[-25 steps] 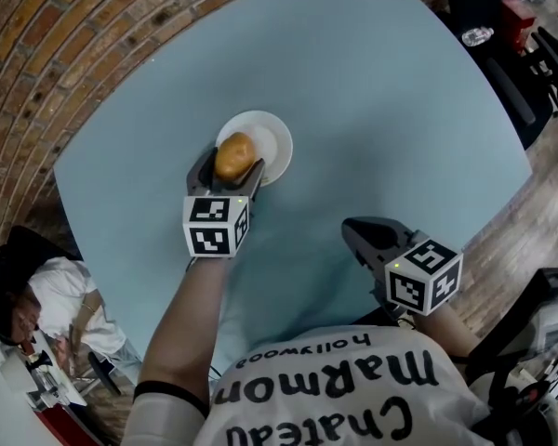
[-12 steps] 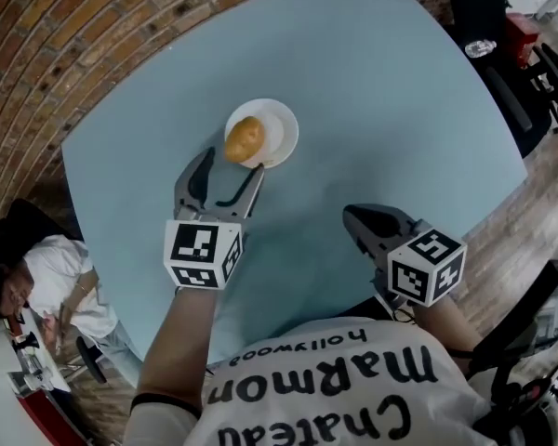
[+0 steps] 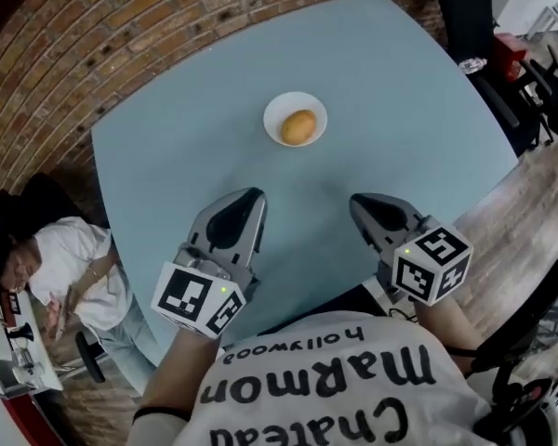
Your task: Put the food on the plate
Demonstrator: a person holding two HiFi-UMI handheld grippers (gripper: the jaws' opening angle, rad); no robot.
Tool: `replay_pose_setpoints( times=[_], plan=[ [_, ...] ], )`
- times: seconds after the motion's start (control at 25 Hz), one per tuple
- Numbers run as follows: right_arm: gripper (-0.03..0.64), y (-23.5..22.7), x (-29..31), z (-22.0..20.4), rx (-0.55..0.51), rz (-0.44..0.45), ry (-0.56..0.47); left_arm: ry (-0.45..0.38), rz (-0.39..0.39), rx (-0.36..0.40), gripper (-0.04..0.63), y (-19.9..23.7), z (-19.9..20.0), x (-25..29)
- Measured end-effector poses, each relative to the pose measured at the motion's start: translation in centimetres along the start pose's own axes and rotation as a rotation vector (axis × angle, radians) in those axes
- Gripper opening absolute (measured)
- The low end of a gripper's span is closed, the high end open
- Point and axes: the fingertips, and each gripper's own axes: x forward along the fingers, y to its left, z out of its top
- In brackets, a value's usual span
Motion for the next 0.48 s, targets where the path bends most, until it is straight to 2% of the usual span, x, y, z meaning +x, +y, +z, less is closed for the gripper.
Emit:
replay_pose_setpoints(
  times=[0.2,0.32,0.48],
  plan=[
    [0.012,5.1,-1.3,-0.4,0.006,-0.037,-0.068,-0.021,-0.091,-0.138,0.017,-1.9,-0.2,-6.6],
    [0.011,7.9,-2.4,-1.5,-0.001,-0.043,-0.09,-0.015,-0.137,-0.143,0.017,-3.5,-0.9,-9.2],
    [0.008,10.9,-3.7,-2.6,-0.05,-0.046,-0.091,-0.035,-0.152,-0.157,0.017,-4.3,-1.0,-11.7]
  ],
)
